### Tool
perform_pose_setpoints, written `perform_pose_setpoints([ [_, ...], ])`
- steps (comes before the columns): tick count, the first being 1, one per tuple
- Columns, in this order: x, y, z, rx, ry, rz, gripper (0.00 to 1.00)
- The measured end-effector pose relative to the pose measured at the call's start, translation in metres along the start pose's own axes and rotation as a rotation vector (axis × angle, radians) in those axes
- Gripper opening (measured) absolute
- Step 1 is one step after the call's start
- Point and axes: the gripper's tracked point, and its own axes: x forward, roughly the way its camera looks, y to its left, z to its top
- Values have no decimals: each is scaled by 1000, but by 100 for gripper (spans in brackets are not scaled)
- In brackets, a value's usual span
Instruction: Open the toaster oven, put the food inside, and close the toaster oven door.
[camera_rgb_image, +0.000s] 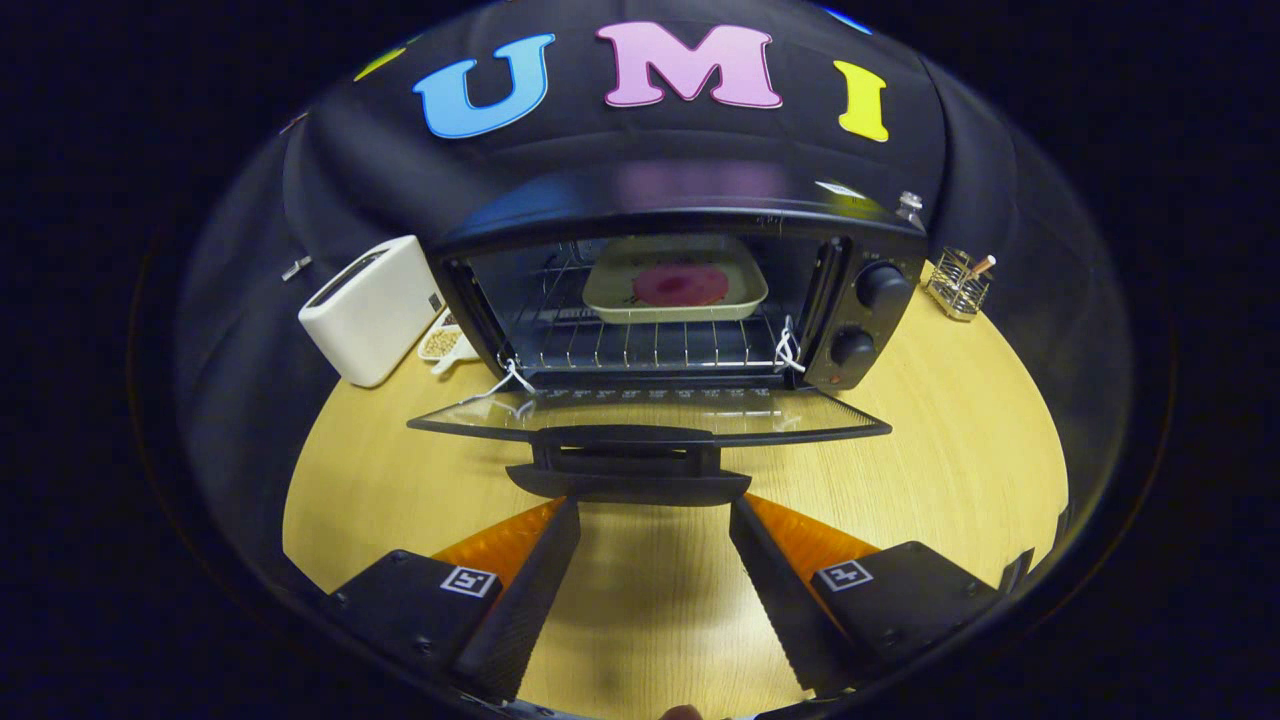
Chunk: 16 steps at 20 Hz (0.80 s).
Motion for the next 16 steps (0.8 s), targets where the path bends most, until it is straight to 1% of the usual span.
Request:
perform_pose_setpoints([
  [3,-12,-1,30,0,-68,2,100],
  [8,-27,-3,93,-37,-211,-11,100],
  [10,-35,-11,120,-51,-264,-10,100],
  [16,-95,-24,162,-42,-398,34,100],
])
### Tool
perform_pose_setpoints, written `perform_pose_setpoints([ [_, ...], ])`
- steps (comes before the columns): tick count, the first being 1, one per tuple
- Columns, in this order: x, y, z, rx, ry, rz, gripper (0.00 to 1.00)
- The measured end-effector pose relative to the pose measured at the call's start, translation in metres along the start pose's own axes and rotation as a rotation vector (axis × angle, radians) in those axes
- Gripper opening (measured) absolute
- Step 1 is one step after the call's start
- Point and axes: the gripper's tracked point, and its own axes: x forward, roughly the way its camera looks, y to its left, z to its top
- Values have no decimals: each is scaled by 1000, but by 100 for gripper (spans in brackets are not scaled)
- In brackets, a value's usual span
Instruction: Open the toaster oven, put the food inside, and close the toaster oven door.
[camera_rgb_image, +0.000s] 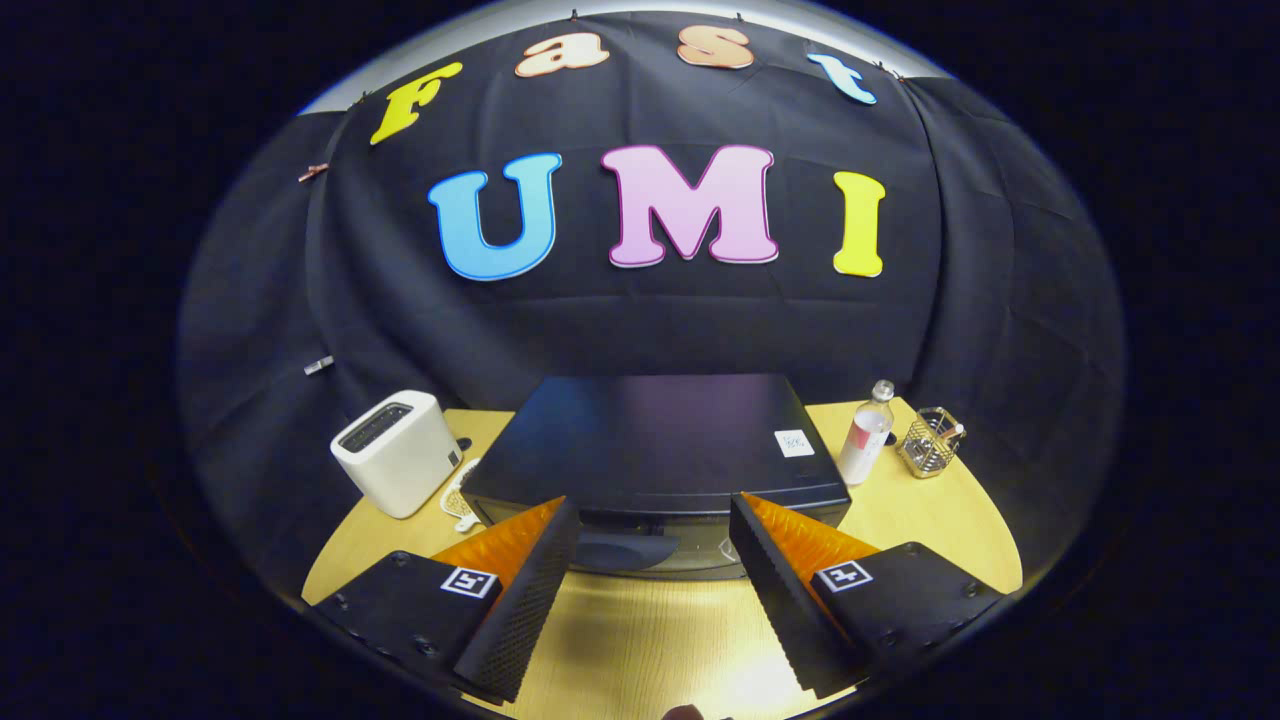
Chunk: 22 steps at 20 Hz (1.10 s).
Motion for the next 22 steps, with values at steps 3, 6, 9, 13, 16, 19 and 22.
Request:
perform_pose_setpoints([
  [3,-24,-15,32,29,-71,2,100],
  [6,-44,-32,64,36,-136,3,99],
  [9,-63,-52,91,8,-193,0,99],
  [13,-91,-74,124,-25,-276,2,99],
  [16,-111,-89,148,-49,-332,1,99],
  [19,-126,-106,163,-54,-367,0,99],
  [22,-135,-124,169,-39,-378,0,99],
])
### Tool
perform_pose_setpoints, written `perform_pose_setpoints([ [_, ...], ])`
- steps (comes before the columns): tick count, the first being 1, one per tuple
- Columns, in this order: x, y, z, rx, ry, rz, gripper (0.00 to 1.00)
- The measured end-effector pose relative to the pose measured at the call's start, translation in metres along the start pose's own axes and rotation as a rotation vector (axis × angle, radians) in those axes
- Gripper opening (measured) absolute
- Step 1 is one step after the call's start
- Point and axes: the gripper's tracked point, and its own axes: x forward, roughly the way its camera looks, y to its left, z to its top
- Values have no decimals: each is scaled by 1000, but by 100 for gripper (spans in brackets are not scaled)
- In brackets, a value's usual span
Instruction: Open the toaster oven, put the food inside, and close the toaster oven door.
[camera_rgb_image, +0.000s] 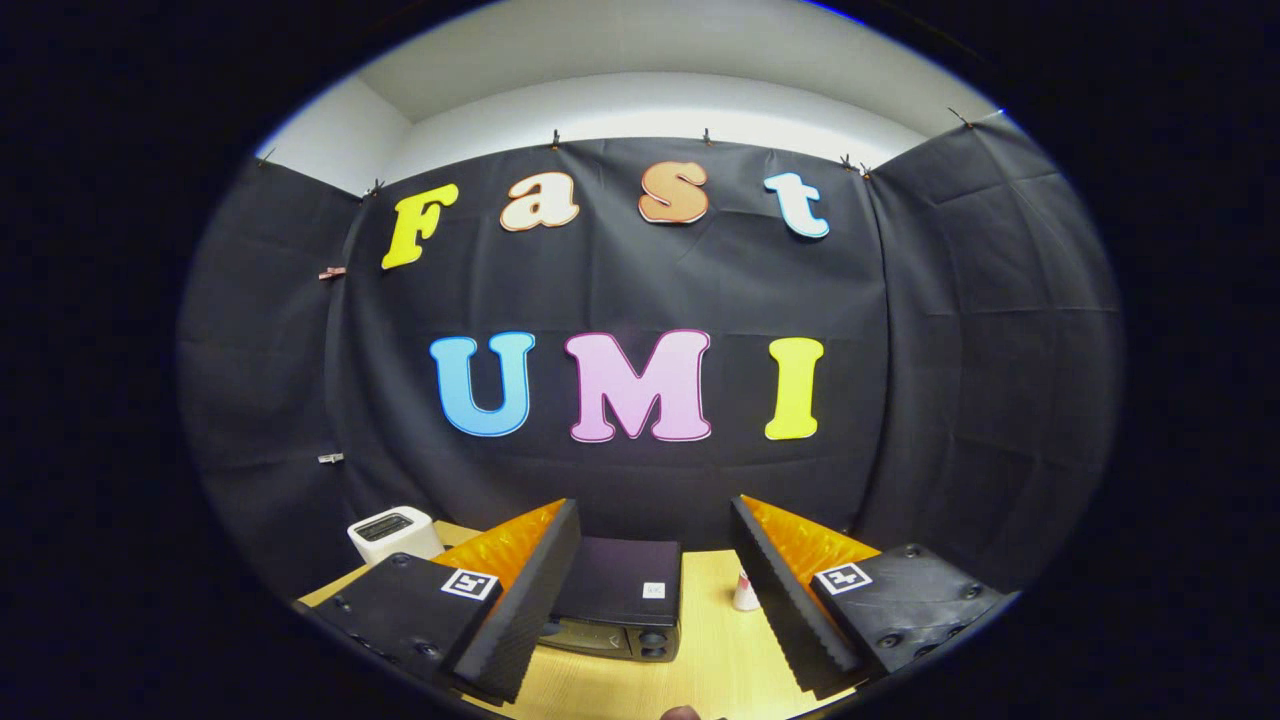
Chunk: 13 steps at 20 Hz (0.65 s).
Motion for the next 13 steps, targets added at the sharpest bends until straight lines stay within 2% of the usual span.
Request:
perform_pose_setpoints([
  [13,-17,-56,-9,6,23,5,99],
])
